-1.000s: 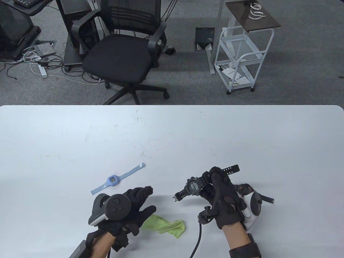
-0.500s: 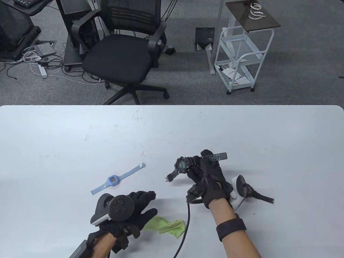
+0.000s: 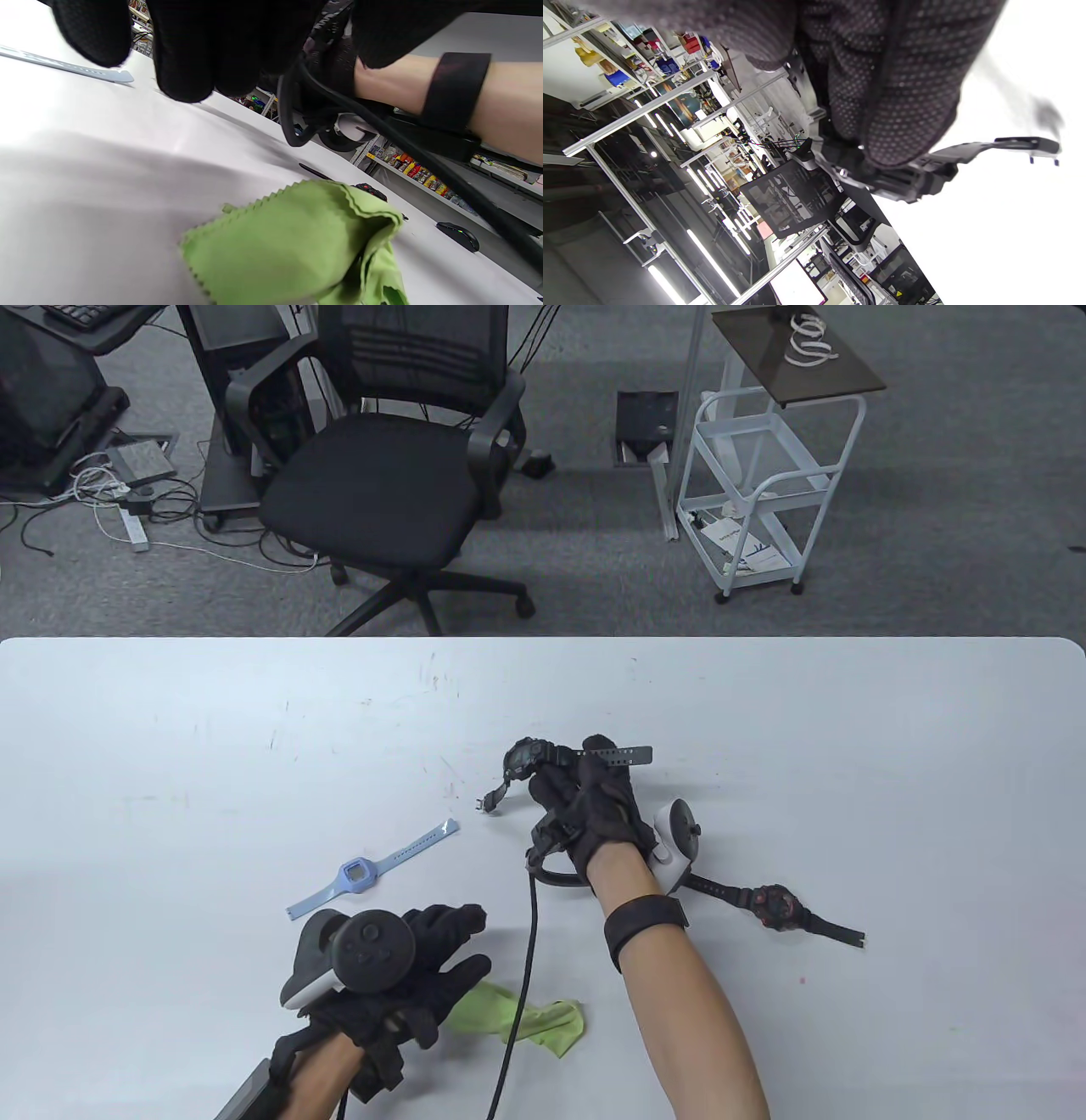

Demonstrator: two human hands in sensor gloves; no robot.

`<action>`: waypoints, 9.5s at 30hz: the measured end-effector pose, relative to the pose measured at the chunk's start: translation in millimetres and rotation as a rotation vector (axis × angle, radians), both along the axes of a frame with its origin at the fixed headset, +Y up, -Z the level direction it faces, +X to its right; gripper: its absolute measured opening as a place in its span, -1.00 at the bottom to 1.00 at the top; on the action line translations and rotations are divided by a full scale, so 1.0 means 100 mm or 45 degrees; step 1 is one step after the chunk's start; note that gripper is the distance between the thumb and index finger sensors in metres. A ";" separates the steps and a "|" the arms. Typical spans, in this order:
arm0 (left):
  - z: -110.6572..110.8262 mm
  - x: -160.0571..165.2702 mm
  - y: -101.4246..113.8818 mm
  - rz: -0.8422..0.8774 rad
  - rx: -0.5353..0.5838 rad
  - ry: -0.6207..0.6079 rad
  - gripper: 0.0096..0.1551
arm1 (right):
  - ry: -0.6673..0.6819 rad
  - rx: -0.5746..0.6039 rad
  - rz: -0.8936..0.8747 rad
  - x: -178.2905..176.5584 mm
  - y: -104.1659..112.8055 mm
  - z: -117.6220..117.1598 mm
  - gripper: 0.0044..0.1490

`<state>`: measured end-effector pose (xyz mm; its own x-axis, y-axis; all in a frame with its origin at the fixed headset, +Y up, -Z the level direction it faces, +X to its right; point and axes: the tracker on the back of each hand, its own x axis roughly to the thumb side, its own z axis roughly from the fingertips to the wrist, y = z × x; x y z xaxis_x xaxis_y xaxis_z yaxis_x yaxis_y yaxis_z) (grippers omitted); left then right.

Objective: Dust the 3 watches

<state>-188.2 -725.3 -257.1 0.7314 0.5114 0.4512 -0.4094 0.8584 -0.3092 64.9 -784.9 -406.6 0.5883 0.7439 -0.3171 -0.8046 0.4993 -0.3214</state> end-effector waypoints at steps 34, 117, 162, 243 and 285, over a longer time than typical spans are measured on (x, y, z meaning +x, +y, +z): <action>-0.06 -0.03 -0.01 -0.022 -0.040 0.024 -0.13 | 0.026 -0.094 0.387 0.53 -0.04 -0.17 -0.30; -0.06 -0.25 0.11 0.013 0.027 0.128 -0.25 | 0.925 1.208 1.738 0.09 0.45 1.56 -0.51; -0.60 -1.00 -0.42 -0.570 -0.111 0.823 -0.41 | 0.641 0.843 0.543 0.65 0.55 1.39 -0.48; 0.16 0.46 -0.13 0.459 -0.326 -0.095 -0.42 | 0.603 0.467 0.765 0.42 0.14 1.45 -0.41; 0.14 0.41 -0.10 0.390 -0.283 -0.107 -0.42 | 0.491 0.485 0.831 0.52 0.18 1.42 -0.41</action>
<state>-146.8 -735.5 -242.9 0.4945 0.7927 0.3565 -0.6019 0.6082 -0.5176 117.0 -767.2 -265.0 -0.0941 0.9933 -0.0665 -0.9878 -0.0849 0.1302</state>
